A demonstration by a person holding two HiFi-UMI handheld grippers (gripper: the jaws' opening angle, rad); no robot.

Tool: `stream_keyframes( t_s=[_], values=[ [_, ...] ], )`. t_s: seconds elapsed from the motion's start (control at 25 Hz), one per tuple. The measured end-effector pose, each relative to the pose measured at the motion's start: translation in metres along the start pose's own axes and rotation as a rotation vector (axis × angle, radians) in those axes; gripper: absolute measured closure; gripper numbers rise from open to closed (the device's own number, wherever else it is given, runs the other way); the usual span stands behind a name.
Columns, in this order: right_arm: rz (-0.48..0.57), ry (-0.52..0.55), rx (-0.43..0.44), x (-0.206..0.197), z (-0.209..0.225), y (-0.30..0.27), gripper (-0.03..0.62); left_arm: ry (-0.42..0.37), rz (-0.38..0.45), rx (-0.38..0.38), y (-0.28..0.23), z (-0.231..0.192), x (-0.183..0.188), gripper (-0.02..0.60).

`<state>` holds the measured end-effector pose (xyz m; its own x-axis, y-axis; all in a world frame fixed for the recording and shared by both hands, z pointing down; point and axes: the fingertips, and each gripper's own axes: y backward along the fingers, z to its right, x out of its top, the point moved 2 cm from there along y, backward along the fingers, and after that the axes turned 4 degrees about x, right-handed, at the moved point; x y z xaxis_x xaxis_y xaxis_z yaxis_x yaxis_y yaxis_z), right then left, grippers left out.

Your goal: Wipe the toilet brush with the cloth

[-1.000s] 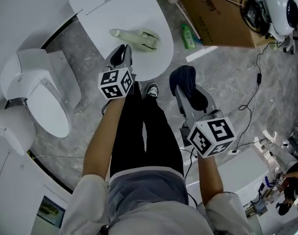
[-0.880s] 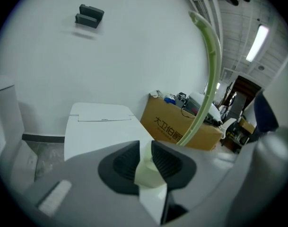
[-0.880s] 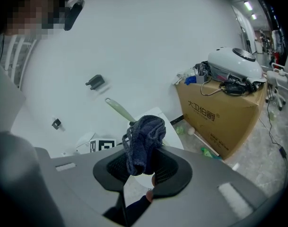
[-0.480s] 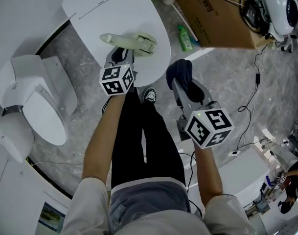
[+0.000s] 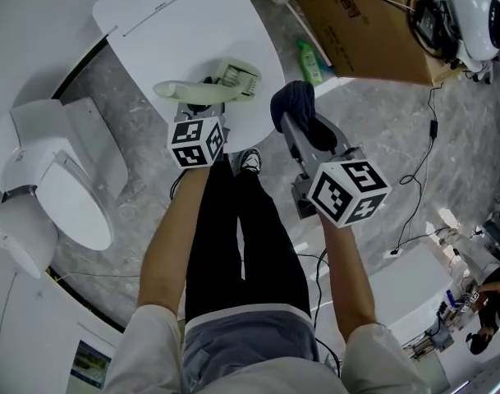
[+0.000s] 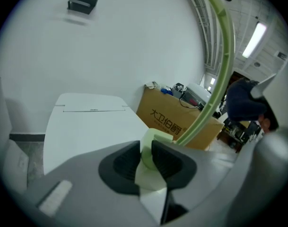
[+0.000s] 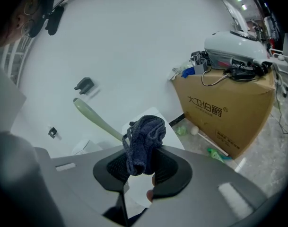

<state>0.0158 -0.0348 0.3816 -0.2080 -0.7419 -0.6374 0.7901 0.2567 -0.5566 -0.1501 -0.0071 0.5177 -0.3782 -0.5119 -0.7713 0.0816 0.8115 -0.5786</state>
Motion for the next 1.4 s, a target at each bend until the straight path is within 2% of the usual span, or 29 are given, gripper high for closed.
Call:
stream_keyframes(
  t_s=[0.12,0.24,0.44,0.72,0.96,1.08,1.24,1.4],
  values=[
    [-0.02,0.003,0.016,0.002,0.011,-0.017,0.505,-0.022,0.008,0.0,-0.001,0.001,0.0,0.581],
    [-0.027,0.023,0.051,0.009,0.015,-0.034,0.505,0.0,0.024,-0.009,-0.002,0.001,-0.001,0.581],
    [-0.05,0.104,0.154,0.019,0.009,-0.07,0.505,0.04,0.03,0.004,-0.003,-0.001,-0.002,0.581],
    [-0.151,0.226,0.317,0.02,0.009,-0.123,0.505,0.058,0.025,0.013,-0.003,-0.003,-0.003,0.581],
    [-0.256,0.434,0.415,0.01,0.005,-0.152,0.505,0.068,0.027,0.012,-0.005,-0.004,-0.002,0.581],
    [-0.304,0.494,0.481,0.003,0.0,-0.162,0.505,0.065,0.02,0.014,-0.005,-0.003,-0.004,0.581],
    [-0.366,0.511,0.597,-0.005,-0.006,-0.17,0.505,0.062,0.011,0.011,-0.007,-0.002,-0.005,0.581],
    [-0.401,0.488,0.639,-0.009,-0.006,-0.177,0.505,0.039,0.015,0.007,-0.008,-0.001,-0.004,0.581]
  ],
)
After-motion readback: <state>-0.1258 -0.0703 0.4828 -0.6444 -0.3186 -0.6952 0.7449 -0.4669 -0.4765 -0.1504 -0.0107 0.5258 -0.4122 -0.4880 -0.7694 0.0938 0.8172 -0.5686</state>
